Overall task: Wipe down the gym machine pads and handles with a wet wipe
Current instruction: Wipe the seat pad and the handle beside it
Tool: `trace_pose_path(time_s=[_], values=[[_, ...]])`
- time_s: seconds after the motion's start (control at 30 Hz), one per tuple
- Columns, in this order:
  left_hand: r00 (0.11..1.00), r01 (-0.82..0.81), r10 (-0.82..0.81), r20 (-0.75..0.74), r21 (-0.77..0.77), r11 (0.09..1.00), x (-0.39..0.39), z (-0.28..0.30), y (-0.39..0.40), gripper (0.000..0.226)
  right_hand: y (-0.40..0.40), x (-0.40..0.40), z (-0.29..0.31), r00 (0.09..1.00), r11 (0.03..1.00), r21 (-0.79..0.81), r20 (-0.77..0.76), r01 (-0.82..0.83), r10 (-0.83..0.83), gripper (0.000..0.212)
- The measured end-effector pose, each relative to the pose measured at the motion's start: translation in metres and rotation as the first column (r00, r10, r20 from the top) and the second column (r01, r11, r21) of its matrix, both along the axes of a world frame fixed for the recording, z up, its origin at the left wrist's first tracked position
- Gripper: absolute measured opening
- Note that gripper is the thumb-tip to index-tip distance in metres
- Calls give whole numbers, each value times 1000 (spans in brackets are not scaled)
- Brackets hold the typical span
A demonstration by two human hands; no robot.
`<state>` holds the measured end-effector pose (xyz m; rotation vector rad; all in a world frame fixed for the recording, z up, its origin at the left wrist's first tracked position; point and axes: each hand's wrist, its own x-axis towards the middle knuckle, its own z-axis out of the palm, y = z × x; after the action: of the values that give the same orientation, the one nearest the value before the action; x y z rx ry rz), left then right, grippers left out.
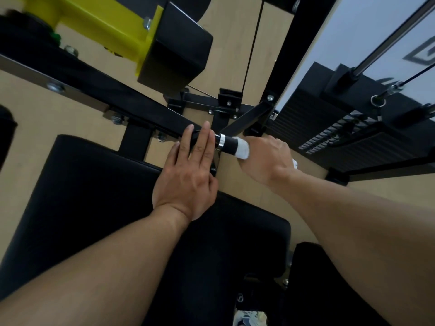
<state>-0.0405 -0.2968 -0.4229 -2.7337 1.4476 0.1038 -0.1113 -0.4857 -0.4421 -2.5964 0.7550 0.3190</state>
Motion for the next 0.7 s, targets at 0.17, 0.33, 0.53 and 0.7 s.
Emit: trace_pose_path(time_s=[0.17,0.33,0.53,0.7], values=[[1000,-3,3,-5,9,1000,-2,0,1,82,32,40,15,977,994,15,187,-108,103,13],[1000,-12,13,-15,22,1000,-1,0,0,85,4,35,13,982,953,254,127,-168,139,42],[1000,-13,13,-1,21,1000,-1,0,0,83,7,18,3,930,977,127,348,-170,116,53],[1000,0,0,-3,15,1000,-1,-1,0,84,21,6,-9,914,994,-10,393,-106,101,48]])
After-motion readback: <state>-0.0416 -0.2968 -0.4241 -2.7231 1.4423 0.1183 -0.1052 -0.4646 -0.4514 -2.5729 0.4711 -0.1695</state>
